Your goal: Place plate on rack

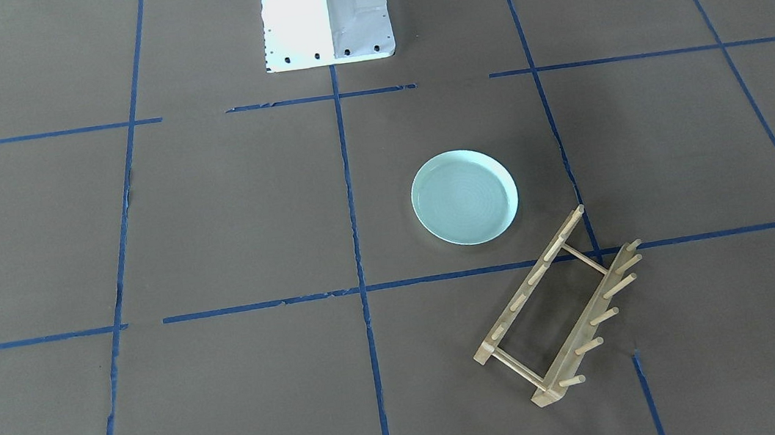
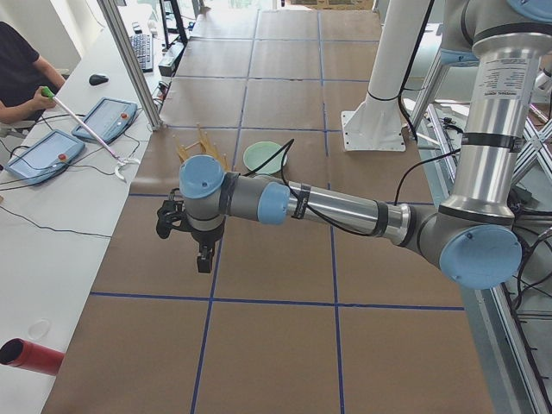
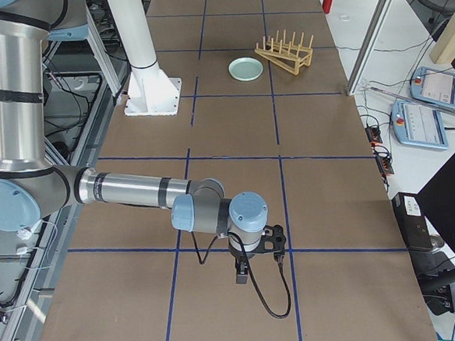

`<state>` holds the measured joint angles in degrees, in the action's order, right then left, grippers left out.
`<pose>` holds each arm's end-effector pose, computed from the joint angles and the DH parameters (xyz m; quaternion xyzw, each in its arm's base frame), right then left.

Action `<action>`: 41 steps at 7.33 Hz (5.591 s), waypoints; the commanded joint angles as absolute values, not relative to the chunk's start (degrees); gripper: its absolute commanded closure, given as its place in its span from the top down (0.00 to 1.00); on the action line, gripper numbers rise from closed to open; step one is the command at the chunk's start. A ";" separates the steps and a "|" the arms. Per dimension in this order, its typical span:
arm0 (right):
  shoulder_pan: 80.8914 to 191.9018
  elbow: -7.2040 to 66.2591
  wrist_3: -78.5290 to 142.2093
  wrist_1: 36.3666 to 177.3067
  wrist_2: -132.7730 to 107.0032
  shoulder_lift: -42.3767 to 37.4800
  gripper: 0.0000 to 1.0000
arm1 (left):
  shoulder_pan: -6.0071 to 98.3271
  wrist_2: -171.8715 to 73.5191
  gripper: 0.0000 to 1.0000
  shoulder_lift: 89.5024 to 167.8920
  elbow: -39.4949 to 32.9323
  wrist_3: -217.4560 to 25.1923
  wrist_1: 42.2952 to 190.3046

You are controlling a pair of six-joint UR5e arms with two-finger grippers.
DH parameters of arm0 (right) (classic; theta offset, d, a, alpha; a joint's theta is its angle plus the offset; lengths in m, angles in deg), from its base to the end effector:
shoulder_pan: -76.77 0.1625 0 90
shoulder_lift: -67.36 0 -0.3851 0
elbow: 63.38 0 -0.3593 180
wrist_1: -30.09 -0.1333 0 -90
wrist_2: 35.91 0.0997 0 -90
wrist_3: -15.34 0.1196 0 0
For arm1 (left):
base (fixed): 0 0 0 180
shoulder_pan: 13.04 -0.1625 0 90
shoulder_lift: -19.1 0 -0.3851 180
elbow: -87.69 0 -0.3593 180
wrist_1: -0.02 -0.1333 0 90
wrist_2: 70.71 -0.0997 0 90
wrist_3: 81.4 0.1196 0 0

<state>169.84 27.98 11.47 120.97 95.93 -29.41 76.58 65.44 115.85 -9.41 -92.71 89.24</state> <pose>0.0750 -0.3982 0.6783 -0.0296 -0.3590 0.0131 0.9328 -0.0437 -0.5103 0.5171 0.0645 0.3980 -0.0426 0.9141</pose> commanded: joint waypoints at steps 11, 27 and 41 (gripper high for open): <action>169.84 28.03 11.47 120.97 95.93 -29.41 1.00 | 20.72 42.17 0.98 152.12 1.40 -157.61 89.93; 169.84 28.03 11.47 120.97 95.93 -29.41 1.00 | 28.94 39.06 0.00 152.52 -11.05 -163.86 90.80; 169.84 28.03 11.47 120.97 95.93 -29.50 1.00 | 44.19 25.44 0.00 141.62 2.70 -192.85 157.96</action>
<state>169.87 27.99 11.47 120.97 95.93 -29.43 45.19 25.50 141.52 2.48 -193.61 157.57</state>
